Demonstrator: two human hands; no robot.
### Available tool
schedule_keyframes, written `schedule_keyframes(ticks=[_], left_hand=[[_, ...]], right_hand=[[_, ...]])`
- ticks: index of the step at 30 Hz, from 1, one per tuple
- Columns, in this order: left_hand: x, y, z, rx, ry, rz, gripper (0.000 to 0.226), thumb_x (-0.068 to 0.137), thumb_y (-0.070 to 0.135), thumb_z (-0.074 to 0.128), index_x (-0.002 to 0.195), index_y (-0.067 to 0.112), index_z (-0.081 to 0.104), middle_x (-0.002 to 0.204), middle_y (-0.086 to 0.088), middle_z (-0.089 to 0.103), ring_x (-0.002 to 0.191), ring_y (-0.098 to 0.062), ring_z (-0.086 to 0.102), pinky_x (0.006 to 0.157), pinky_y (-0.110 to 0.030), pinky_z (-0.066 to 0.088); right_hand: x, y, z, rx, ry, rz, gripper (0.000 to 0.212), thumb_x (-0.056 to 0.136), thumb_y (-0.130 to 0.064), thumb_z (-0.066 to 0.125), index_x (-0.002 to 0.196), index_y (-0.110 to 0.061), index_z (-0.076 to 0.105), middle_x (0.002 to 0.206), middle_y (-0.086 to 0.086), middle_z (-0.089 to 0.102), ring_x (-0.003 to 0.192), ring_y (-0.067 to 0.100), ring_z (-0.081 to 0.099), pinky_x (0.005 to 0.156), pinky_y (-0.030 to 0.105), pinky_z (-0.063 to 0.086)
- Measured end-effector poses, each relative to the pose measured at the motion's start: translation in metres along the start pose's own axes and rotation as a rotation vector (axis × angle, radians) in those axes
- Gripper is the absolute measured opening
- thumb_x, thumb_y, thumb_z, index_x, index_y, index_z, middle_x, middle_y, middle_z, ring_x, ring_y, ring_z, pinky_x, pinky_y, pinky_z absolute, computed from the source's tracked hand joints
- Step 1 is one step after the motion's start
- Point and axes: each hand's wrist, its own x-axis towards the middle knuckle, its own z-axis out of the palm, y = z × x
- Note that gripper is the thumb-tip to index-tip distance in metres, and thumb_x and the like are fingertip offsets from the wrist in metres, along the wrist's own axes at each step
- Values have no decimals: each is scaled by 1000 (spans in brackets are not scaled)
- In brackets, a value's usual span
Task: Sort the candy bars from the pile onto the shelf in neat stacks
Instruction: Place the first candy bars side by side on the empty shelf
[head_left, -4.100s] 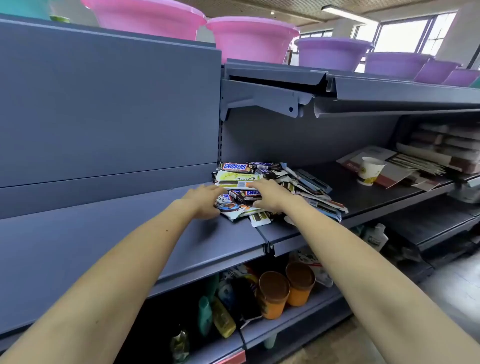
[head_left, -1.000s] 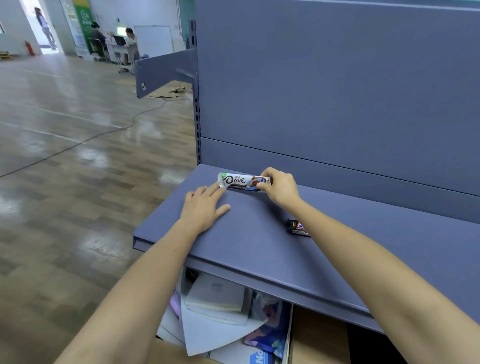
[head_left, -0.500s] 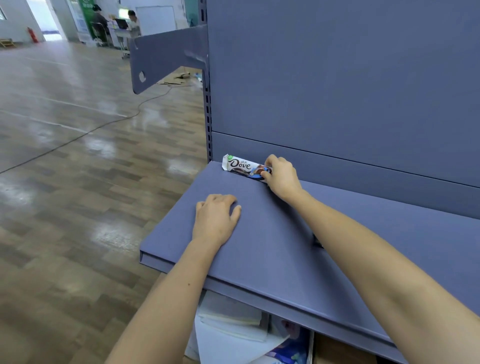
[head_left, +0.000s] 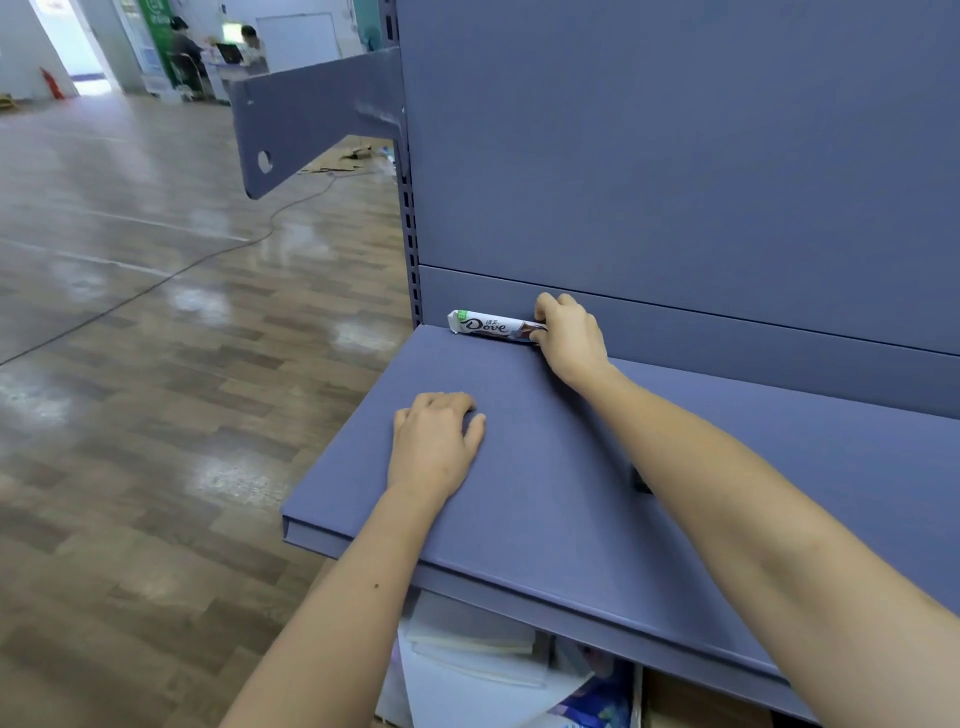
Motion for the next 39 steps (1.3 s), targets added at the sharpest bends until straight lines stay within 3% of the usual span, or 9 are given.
schedule_keyframes(ticks=[3, 8, 14, 19, 24, 31, 35, 39], left_hand=[[-1, 1, 0, 2, 0, 2, 25, 94, 32, 43, 107, 19, 60, 109, 5, 64, 113, -17, 48, 91, -32, 33], [0, 1, 0, -6, -9, -7, 25, 94, 32, 43, 104, 18, 61, 108, 4, 64, 112, -19, 49, 90, -34, 34], [0, -1, 1, -9, -6, 3, 25, 94, 33, 43, 103, 18, 61, 107, 5, 65, 111, -18, 49, 89, -33, 34], [0, -2, 0, -25, 8, 7, 24, 93, 31, 43, 101, 18, 62, 105, 6, 65, 109, -18, 50, 88, -32, 34], [0, -1, -1, -17, 5, 13, 23, 93, 30, 44, 100, 18, 63, 106, 5, 66, 108, -20, 51, 88, -35, 36], [-3, 4, -4, 38, 31, 26, 26, 94, 24, 41, 99, 11, 63, 105, -3, 67, 105, -28, 52, 83, -35, 36], [-4, 10, -7, 236, 68, 103, 24, 93, 17, 39, 99, 7, 61, 100, -13, 66, 97, -33, 53, 69, -34, 28], [-2, 36, -5, 295, 58, 203, 26, 91, 10, 40, 106, 9, 61, 104, -12, 65, 101, -32, 51, 72, -35, 28]], right_hand=[[2, 2, -4, 59, -8, 20, 12, 88, -1, 45, 96, 0, 54, 92, 14, 46, 79, 30, 43, 65, 31, 34], [4, 6, -7, 143, -22, 106, 25, 91, -2, 43, 101, -1, 66, 108, 20, 55, 100, 36, 54, 78, 33, 44], [-4, 10, 0, 93, 17, 4, 22, 89, 2, 42, 103, 0, 58, 110, 15, 46, 97, 34, 49, 77, 37, 44], [-13, 11, 2, -125, -18, -101, 27, 91, -5, 45, 111, -8, 62, 125, 7, 43, 112, 28, 39, 68, 32, 36], [-34, 17, -10, -198, -88, -180, 38, 88, -10, 46, 123, -16, 57, 139, 2, 36, 120, 29, 34, 79, 37, 43], [-79, 60, -48, -39, -307, -56, 27, 90, -18, 53, 115, -17, 63, 128, 5, 47, 120, 24, 41, 100, 31, 35], [-107, 85, -74, -55, -368, -31, 24, 88, -23, 57, 111, -18, 66, 120, 6, 57, 117, 21, 49, 101, 26, 34], [-131, 101, -103, 2, -405, 44, 29, 87, -35, 60, 113, -23, 64, 119, -3, 56, 113, 13, 49, 98, 22, 35]])
